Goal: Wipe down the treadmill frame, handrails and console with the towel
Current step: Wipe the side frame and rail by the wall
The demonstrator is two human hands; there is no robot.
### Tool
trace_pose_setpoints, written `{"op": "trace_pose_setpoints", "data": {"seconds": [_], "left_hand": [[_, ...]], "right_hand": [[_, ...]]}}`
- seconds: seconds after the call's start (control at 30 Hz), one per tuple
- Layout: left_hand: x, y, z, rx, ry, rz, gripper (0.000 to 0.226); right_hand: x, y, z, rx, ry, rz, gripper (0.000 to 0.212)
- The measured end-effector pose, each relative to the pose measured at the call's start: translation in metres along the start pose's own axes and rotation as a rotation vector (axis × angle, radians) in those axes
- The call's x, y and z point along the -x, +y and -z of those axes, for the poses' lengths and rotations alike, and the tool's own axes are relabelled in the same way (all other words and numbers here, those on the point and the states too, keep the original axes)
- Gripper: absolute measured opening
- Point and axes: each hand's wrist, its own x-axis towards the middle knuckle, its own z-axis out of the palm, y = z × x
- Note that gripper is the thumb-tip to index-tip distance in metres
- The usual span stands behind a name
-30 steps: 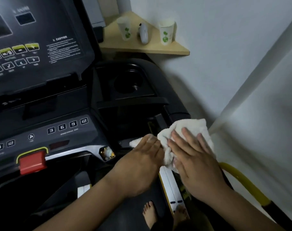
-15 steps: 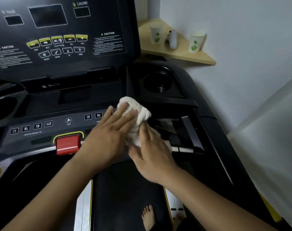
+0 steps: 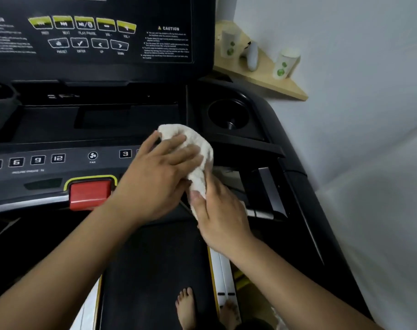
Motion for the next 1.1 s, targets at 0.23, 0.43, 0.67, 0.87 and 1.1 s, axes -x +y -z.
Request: {"op": "trace_pose_setpoints", "data": {"seconds": [0.23,0.43,0.67,0.87,1.1], "left_hand": [[0.03,0.094,-0.026,-0.008,0.026,-0.058,0.056],[0.001,0.176,-0.052,-0.095,-0.312,-0.15,0.07],[-0.049,0.218,-0.083,0.414,-0.147,0.135,0.085],[-0.022,0.234,-0.077,0.74,-0.177,0.058,0.084],[-0.051,0.252,-0.087,0.66,-0.166,0.185,0.082]], "right_hand": [[0.059,0.082,0.031,0.384,-0.088,0.23,0.069],[0.075,0.118,0.099,0.698,-0.207,0.165,0.05],[0.062,0.107,0.157,0.767,0.265,0.313,0.05],[0.095,0.147,0.137,0.324,0.106,-0.218,0.035],[0.054,0.146,0.118,-0.035,0.024,-0.469,0.039]]}}
